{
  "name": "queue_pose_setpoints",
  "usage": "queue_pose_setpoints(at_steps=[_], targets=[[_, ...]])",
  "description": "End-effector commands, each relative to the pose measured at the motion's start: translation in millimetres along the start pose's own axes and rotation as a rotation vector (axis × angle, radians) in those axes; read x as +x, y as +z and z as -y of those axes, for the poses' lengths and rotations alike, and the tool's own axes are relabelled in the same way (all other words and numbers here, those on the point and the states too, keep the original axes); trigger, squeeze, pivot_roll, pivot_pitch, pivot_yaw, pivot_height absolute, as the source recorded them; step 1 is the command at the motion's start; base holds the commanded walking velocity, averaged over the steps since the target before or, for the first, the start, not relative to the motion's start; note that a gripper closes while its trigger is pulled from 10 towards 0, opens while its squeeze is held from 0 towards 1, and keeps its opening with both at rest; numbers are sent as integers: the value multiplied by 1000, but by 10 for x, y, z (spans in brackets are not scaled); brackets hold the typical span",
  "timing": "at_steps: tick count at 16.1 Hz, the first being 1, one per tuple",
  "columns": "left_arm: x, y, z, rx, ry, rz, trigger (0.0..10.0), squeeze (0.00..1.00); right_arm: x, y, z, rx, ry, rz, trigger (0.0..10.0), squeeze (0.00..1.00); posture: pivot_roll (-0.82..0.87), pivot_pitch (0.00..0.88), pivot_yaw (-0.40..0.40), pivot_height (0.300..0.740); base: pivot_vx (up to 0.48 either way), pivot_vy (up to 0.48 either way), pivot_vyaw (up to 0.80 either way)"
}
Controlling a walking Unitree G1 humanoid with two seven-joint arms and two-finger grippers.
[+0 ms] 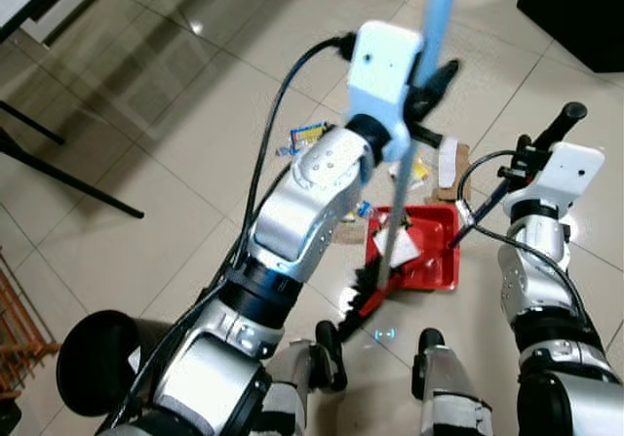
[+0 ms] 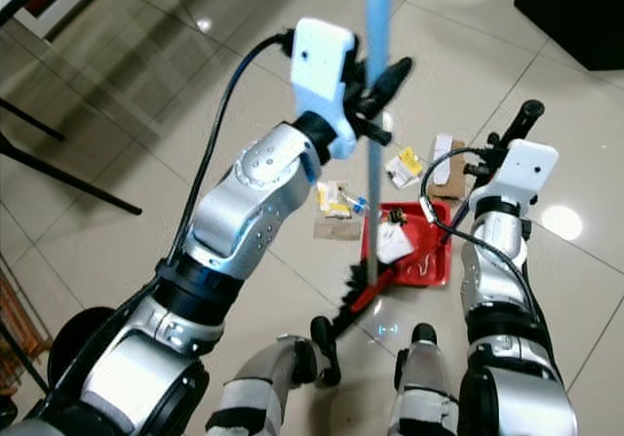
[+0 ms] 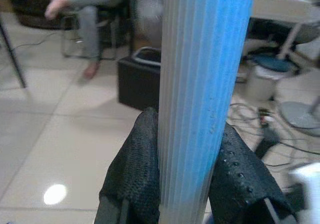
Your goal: Sweep floor
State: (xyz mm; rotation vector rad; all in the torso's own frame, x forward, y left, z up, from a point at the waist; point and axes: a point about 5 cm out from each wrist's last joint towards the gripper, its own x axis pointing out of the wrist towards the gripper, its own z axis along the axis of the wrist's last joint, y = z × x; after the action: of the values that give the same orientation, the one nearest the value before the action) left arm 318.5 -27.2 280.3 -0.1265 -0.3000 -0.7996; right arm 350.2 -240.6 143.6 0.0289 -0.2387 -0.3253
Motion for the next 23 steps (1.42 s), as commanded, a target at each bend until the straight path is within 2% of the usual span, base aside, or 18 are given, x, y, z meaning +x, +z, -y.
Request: queue_pose_setpoints(at_steps=[1, 3, 4, 6, 8, 9, 12, 13, 14, 17, 19, 20, 22, 23], targets=[[96, 234, 516, -204, -157, 125, 10000, 0, -90, -159, -114, 56, 21, -68, 10000, 0, 50, 332, 262, 740, 0, 0, 0], [48, 465, 401, -151, -186, 153, 10000, 0, -72, -151, -98, 58, 19, -66, 10000, 0, 56, 323, 262, 740, 0, 0, 0], [18, 604, 323, -91, -203, 164, 10000, 0, -61, -147, -87, 58, 17, -67, 10000, 0, 59, 316, 259, 740, 0, 0, 0], [-40, 784, 201, -29, -220, 171, 10000, 0, -42, -143, -75, 59, 13, -69, 10000, 0, 67, 300, 255, 740, 0, 0, 0], [-68, 1025, 2, 1, -196, 210, 10000, 0, -23, -135, -82, 62, 12, -71, 10000, 0, 68, 286, 250, 740, 0, 0, 0], [-83, 1215, -131, 45, -172, 241, 10000, 0, -16, -137, -91, 64, 13, -74, 10000, 0, 69, 279, 247, 740, 0, 0, 0], [-54, 1477, -370, 171, -104, 252, 10000, 0, -13, -152, -119, 69, 16, -83, 10000, 0, 79, 260, 242, 740, 0, 0, 0], [-18, 1422, -484, 254, -45, 205, 10000, 0, -17, -162, -138, 74, 18, -87, 10000, 0, 78, 260, 243, 740, 0, 0, 0], [-8, 1273, -645, 293, 55, 161, 10000, 0, -21, -165, -154, 78, 19, -87, 10000, 0, 65, 258, 241, 740, 0, 0, 0], [-27, 1110, -808, 354, 167, 136, 10000, 0, -20, -144, -155, 81, 20, -73, 10000, 0, 43, 256, 232, 740, 0, 0, 0], [-66, 1075, -861, 388, 213, 134, 10000, 0, 4, -99, -133, 97, 10, -54, 10000, 0, 31, 250, 225, 740, 0, 0, 0], [-103, 1035, -914, 417, 247, 129, 10000, 0, 22, -70, -104, 104, -2, -42, 10000, 0, 19, 241, 217, 740, 0, 0, 0], [-278, 907, -1104, 432, 357, 113, 10000, 0, 57, 14, -7, 129, -41, -7, 10000, 0, 0, 220, 200, 740, 0, 0, 0], [-349, 845, -1183, 487, 396, 93, 10000, 0, 72, 49, 29, 140, -54, 6, 10000, 0, -14, 206, 189, 740, 0, 0, 0]])
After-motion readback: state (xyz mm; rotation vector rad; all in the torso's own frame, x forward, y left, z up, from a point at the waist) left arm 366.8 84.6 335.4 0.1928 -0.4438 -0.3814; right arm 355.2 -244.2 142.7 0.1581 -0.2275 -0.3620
